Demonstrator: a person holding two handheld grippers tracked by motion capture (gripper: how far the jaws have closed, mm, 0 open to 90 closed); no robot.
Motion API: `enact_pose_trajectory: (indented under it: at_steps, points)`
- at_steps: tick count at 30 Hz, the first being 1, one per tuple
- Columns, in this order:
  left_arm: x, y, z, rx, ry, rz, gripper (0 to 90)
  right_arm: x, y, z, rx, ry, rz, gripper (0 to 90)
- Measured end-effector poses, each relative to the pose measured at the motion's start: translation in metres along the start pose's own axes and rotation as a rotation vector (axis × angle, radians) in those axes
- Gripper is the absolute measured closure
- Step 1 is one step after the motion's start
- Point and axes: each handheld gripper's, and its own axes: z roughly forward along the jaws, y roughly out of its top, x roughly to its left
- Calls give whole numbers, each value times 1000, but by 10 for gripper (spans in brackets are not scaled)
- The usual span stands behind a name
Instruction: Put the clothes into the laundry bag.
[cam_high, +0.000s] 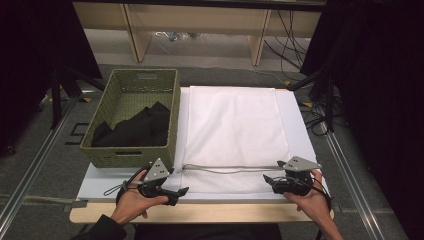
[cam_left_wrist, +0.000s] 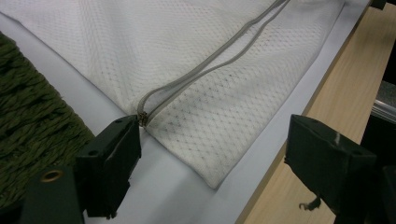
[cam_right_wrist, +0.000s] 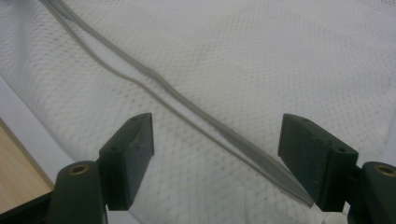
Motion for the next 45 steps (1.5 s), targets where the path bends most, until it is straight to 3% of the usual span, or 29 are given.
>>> enact_pose_trajectory:
  at_steps: [3, 7, 10, 14, 15, 21, 22, 24, 31, 32, 33, 35, 37, 38, 39, 42, 45]
  points:
    - [-1, 0, 1, -3, -3, -15, 180, -2, 7, 6, -10, -10, -26, 243]
    - [-1, 0, 1, -19, -20, -33, 177, -1, 14, 19, -11, 11, -50, 230]
    - [0, 1, 1, -13, -24, -20, 175, 3, 22, 31, 1, 21, -101, 232]
    - [1, 0, 2, -9, -19, -16, 175, 7, 31, 46, 18, 31, -112, 238]
    - [1, 0, 2, -23, -30, -22, 175, 8, 38, 58, 25, 45, -161, 238]
    - [1, 0, 2, -13, -36, -22, 171, 16, 50, 82, 81, 95, -225, 223]
    - [1, 0, 2, -12, -45, -25, 169, 19, 50, 86, 95, 95, -225, 221]
    - [1, 0, 3, -12, -48, -28, 169, 20, 53, 95, 117, 91, -271, 217]
    - [2, 0, 3, -16, -44, -19, 169, 20, 53, 101, 152, 71, -299, 223]
    - [4, 0, 2, 1, -33, -8, 169, 17, 53, 102, 147, 72, -332, 231]
    - [2, 0, 3, -15, -39, -26, 169, 17, 53, 101, 155, 56, -327, 247]
    - [2, 0, 2, -12, -44, -18, 169, 16, 53, 100, 167, 36, -325, 257]
    - [2, 0, 2, -10, -45, -15, 169, 12, 53, 99, 167, 0, -353, 297]
    - [2, -1, 3, -17, -37, -18, 169, 11, 52, 98, 175, -19, -332, 313]
    - [4, -1, 2, 5, -39, 6, 168, 8, 51, 98, 177, -35, -319, 358]
    - [3, -1, 4, -2, -47, -15, 167, 5, 51, 100, 171, -18, -323, 403]
    - [3, 0, 3, -3, -45, -18, 167, 4, 53, 102, 167, -24, -345, 518]
